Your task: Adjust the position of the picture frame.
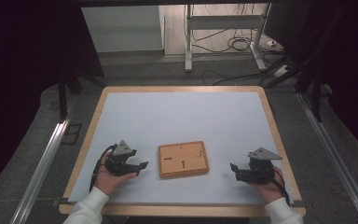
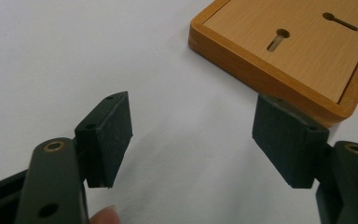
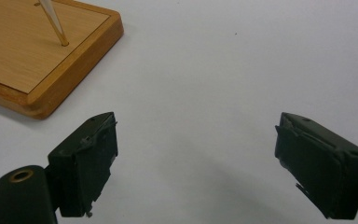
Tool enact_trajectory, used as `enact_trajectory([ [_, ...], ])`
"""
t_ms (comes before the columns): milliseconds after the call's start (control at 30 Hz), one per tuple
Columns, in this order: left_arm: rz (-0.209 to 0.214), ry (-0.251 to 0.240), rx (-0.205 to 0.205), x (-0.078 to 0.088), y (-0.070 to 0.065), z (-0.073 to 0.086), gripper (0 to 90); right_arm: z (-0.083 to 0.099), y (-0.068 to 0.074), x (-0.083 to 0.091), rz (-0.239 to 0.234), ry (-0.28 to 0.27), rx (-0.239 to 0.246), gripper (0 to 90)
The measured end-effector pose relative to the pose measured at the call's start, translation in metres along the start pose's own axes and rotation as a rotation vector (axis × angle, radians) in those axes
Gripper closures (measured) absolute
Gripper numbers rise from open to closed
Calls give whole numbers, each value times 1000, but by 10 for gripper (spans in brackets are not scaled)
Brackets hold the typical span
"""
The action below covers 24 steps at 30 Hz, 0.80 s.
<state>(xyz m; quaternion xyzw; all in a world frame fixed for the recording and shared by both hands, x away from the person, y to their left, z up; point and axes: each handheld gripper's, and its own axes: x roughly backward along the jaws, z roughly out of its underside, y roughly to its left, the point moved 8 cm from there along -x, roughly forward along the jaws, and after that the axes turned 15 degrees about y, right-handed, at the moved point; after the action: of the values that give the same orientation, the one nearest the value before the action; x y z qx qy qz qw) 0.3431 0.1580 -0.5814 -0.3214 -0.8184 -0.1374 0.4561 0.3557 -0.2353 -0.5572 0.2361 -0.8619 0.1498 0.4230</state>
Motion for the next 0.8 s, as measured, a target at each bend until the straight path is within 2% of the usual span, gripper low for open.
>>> enact_trajectory([
  [233,-7,-1,18,-4,5,0,278,3,-2,-3,-6,-7,-4,136],
  [333,-12,5,15,-4,5,0,277,4,1,-7,-9,18,8,149],
  [433,-16,4,8,-4,4,0,277,2,4,-6,0,18,25,157],
  [600,-10,-4,18,-2,5,2,278,4,9,-4,6,19,15,178],
  [800,-5,-10,9,-1,5,3,278,3,11,-4,9,7,13,218],
])
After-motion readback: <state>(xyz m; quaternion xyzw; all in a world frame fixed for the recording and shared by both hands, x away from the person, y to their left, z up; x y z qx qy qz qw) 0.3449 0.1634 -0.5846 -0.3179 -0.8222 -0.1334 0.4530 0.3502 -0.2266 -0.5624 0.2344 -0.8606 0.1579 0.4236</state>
